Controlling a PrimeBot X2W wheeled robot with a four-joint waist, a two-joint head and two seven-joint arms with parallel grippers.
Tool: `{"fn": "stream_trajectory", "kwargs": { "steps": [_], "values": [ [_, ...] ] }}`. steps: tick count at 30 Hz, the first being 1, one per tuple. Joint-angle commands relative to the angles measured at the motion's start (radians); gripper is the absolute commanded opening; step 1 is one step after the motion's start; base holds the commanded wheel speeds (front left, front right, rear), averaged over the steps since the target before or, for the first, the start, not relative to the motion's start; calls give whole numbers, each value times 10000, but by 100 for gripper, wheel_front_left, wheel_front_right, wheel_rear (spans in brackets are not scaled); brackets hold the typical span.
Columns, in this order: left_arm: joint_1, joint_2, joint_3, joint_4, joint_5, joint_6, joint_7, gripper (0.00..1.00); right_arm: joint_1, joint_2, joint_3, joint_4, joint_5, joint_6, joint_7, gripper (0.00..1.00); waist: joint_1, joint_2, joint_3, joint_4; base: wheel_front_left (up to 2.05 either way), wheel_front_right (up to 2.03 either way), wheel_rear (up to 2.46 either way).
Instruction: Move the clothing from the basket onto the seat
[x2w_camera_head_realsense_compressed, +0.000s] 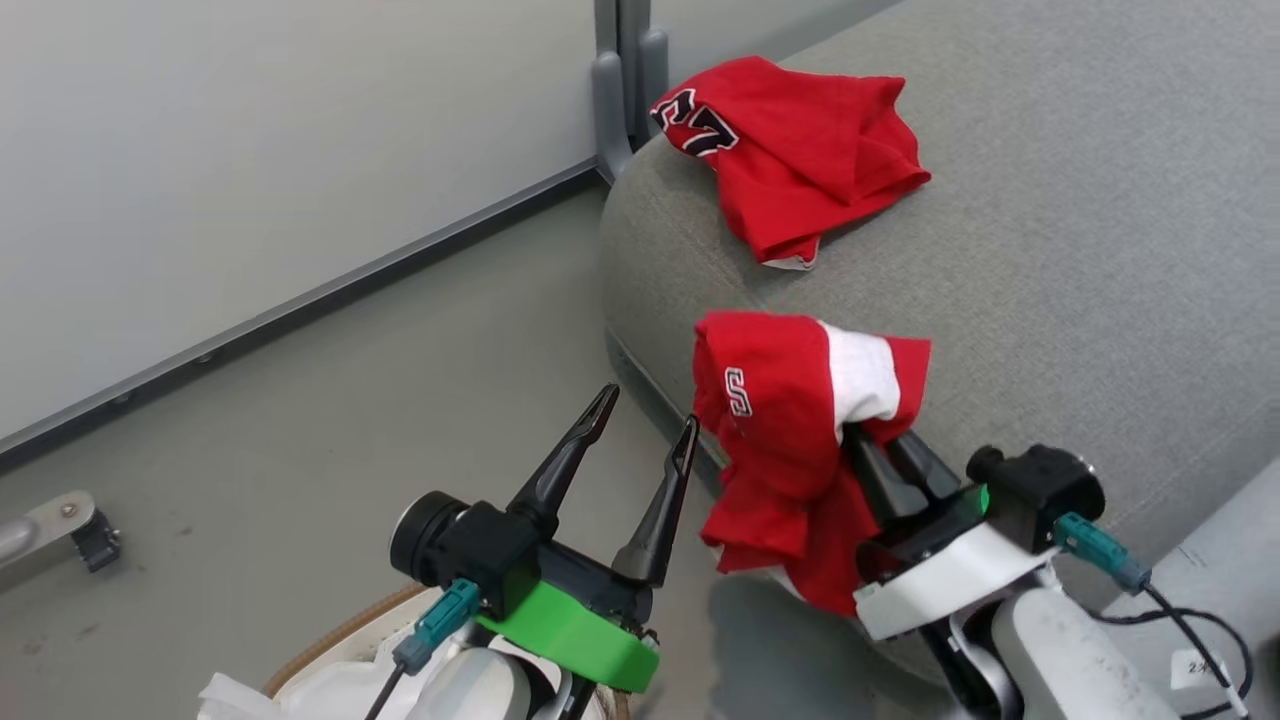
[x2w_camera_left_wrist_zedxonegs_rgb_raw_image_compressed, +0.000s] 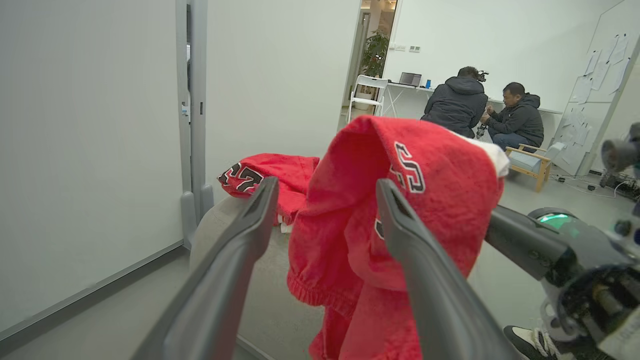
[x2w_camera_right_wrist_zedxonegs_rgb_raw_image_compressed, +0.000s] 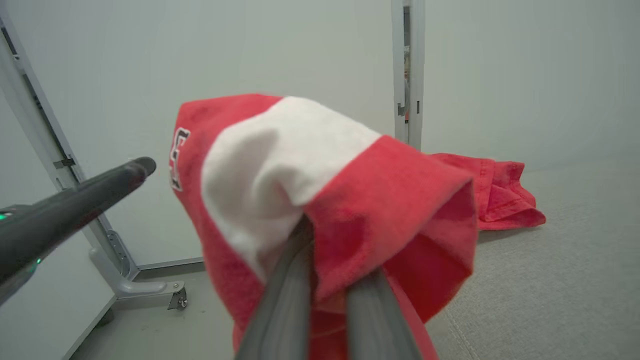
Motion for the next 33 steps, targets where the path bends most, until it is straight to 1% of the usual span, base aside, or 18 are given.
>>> {"fn": "stream_trajectory", "kwargs": {
  "steps": [1,5,9,13,18,23,25,30,31,32,33],
  "values": [
    [-186,125,-17,66,2,-29,-4,100,-353,-147,-46,-10,-115,-11,-51,0,0,-1,438,-421,0,0,0],
    [-276,289,-67,148,68,-29,-4,100,-1438,-791,-118,38,-281,-11,-51,0,0,-1,900,-451,0,0,0],
    [-430,551,-198,232,126,-29,-4,100,-2914,-1700,97,385,-562,-12,-51,0,0,-1,1505,-336,0,0,0],
    [-755,815,-460,288,126,-29,-4,100,-4420,-2353,-444,967,-682,-12,-51,0,0,-1,2150,12,0,0,0],
    [-1294,1141,-656,419,111,-29,-4,100,-6138,-3244,-815,2087,-878,-12,-51,0,0,-1,3047,557,0,0,0],
    [-1817,1306,-942,536,131,-29,-4,100,-7313,-3868,-1461,3243,-975,-12,-49,0,0,-1,3831,1183,0,0,0],
    [-2020,1380,-1021,562,112,-29,-4,100,-7709,-4040,-1887,3725,-1062,-12,-49,0,0,-1,4115,1456,0,0,0],
    [-2424,1525,-1147,653,88,-29,-4,100,-8223,-4261,-3023,5001,-1500,-12,-49,0,0,-1,4785,2055,0,0,0],
    [-2472,1547,-1159,644,15,-29,-4,100,-8279,-4218,-3245,5165,-1588,-12,-49,1,0,-1,4867,2130,0,0,0],
    [-2541,1603,-1238,582,-38,-29,-4,100,-8279,-4131,-3540,5414,-1695,-12,-49,23,0,-1,4952,2213,0,0,0],
    [-2571,1667,-1239,592,-29,-29,-4,100,-8220,-4072,-3763,5583,-1822,-12,-49,36,0,-1,5013,2278,0,0,0]
  ]
}}
